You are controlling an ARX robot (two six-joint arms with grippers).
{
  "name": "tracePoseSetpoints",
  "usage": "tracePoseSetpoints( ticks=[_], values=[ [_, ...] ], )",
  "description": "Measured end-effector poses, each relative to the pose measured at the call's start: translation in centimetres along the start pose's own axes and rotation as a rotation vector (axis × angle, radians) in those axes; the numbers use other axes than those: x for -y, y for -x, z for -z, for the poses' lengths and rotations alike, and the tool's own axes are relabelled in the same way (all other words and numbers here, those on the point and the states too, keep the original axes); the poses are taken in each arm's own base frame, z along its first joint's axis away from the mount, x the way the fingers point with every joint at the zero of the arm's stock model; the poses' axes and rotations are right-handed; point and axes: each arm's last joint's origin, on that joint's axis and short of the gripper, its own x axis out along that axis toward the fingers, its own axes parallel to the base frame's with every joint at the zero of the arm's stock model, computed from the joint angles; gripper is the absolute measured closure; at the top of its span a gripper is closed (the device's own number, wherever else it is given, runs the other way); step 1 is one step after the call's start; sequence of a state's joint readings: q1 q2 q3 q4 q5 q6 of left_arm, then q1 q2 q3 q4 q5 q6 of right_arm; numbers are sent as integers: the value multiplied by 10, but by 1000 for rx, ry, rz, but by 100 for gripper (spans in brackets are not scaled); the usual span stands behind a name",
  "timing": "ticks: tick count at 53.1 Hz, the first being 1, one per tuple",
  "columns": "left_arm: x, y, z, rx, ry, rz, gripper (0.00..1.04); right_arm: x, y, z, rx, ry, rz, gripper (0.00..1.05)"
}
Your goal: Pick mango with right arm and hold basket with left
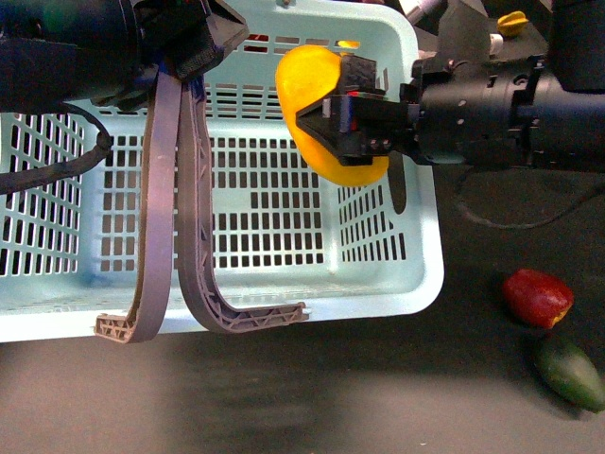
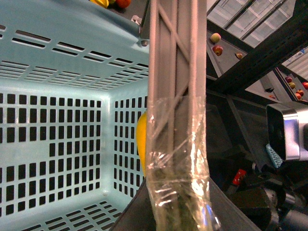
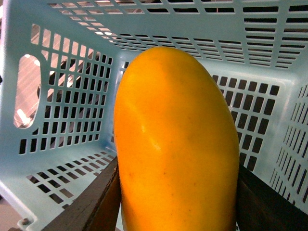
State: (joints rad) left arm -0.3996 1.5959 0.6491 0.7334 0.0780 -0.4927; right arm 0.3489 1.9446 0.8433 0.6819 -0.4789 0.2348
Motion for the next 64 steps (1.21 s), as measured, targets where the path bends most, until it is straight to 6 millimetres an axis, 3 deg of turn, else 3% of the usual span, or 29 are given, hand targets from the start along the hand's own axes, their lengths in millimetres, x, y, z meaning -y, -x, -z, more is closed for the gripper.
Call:
tracePoseSetpoints(
  ticks=[7,14,18,24,32,41,50,64],
  values=[
    [0,0,0,0,0,0,97,-4,-1,-3,28,9,-8,26],
    [0,0,0,-1,-1,0,97,-9,16,-11,81,9,1,6],
    [0,0,1,-5,-4,-2,98,-10,35,-16,122,11,37,9],
    [0,0,1,-6,-4,-2,98,-8,81,-18,224,17,139,8],
    [0,0,1,-3,-4,-5,98,-3,143,3,263,-18,288,8],
    [0,0,1,-5,-3,-1,98,0,183,25,273,-77,422,8],
    [0,0,1,-5,-2,-2,98,0,212,50,280,-127,584,8],
    [0,0,1,-5,-3,-2,98,-1,215,51,291,-120,593,8]
  ],
)
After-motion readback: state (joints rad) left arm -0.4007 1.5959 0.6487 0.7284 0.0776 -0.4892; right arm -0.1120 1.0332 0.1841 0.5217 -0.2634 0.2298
